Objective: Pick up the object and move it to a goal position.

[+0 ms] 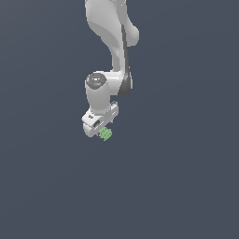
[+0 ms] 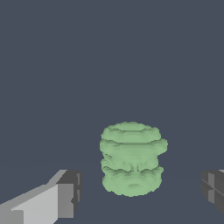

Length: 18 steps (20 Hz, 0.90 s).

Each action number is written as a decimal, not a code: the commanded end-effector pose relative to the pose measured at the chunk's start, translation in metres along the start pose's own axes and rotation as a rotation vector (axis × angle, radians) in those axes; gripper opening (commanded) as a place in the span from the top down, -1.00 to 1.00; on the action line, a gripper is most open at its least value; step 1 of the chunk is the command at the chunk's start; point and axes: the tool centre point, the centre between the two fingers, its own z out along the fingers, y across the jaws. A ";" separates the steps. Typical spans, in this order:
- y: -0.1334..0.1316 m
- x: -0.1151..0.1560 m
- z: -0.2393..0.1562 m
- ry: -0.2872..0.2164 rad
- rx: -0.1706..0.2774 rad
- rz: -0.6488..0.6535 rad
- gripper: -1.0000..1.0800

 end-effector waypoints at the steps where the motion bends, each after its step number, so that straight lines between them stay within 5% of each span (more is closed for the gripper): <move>1: 0.000 0.000 0.004 0.000 0.000 -0.001 -0.92; 15: -0.001 -0.001 0.049 0.000 0.001 -0.004 -0.92; 16: -0.001 -0.001 0.049 0.000 0.001 -0.004 1.00; 18: -0.001 -0.001 0.049 0.000 0.001 -0.004 1.00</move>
